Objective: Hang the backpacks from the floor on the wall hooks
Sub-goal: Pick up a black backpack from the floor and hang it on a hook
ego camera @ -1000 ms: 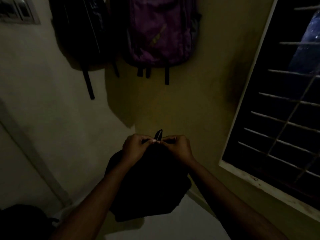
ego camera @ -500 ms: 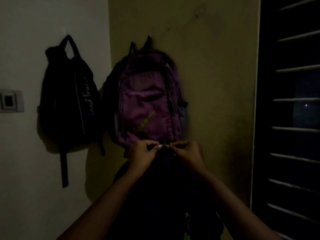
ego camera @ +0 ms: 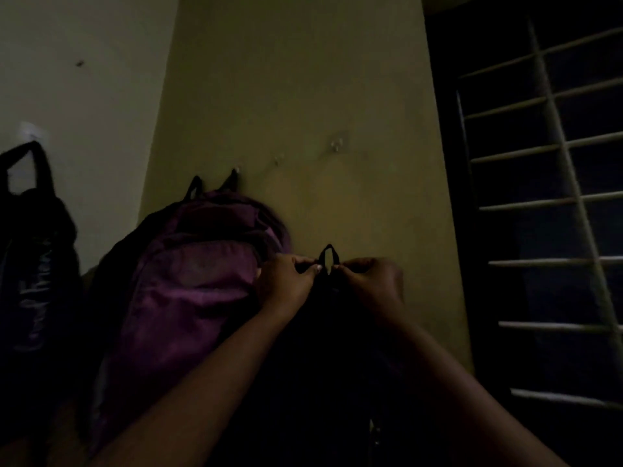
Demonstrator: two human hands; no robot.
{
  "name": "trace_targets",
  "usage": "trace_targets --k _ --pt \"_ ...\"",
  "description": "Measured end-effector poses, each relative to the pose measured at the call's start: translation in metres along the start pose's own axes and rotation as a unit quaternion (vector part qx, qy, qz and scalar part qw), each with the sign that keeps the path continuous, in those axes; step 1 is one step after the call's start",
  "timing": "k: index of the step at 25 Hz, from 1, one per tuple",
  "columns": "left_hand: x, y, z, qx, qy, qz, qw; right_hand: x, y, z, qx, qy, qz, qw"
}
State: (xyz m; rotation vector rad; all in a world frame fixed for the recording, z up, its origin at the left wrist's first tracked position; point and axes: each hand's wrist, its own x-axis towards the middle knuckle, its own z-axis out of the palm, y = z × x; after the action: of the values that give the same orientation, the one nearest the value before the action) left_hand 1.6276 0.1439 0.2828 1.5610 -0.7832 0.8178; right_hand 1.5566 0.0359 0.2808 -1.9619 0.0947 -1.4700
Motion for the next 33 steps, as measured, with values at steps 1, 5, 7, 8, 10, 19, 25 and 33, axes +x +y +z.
trace_targets --k 1,5,7,8,10,19,25,33 --pt "0.016 0.007 0.009 -0.004 0.004 0.005 1.0 0.018 -0.001 -0.002 -0.017 0.019 -0.015 1.0" --pt "0.084 0.021 0.045 -0.065 0.026 -0.01 0.997 0.09 -0.007 -0.003 -0.129 0.086 -0.09 0.984" --pt "0.113 0.025 0.061 -0.116 0.044 -0.023 0.992 0.12 -0.012 -0.003 -0.168 0.114 -0.116 0.972" --pt "0.126 0.027 0.07 -0.132 0.052 -0.03 0.989 0.134 -0.013 -0.002 -0.181 0.132 -0.122 0.967" --pt "0.144 0.032 0.08 -0.138 0.063 -0.045 0.987 0.154 -0.02 -0.001 -0.181 0.155 -0.109 0.965" --pt "0.215 0.041 0.085 -0.172 0.076 -0.003 0.982 0.223 -0.049 0.021 -0.226 0.2 -0.119 0.946" --pt "0.244 0.047 0.081 -0.185 0.062 -0.013 0.981 0.244 -0.068 0.029 -0.202 0.209 -0.085 0.953" --pt "0.264 0.053 0.076 -0.197 0.009 -0.115 0.974 0.244 -0.074 0.032 -0.179 0.233 -0.042 0.955"
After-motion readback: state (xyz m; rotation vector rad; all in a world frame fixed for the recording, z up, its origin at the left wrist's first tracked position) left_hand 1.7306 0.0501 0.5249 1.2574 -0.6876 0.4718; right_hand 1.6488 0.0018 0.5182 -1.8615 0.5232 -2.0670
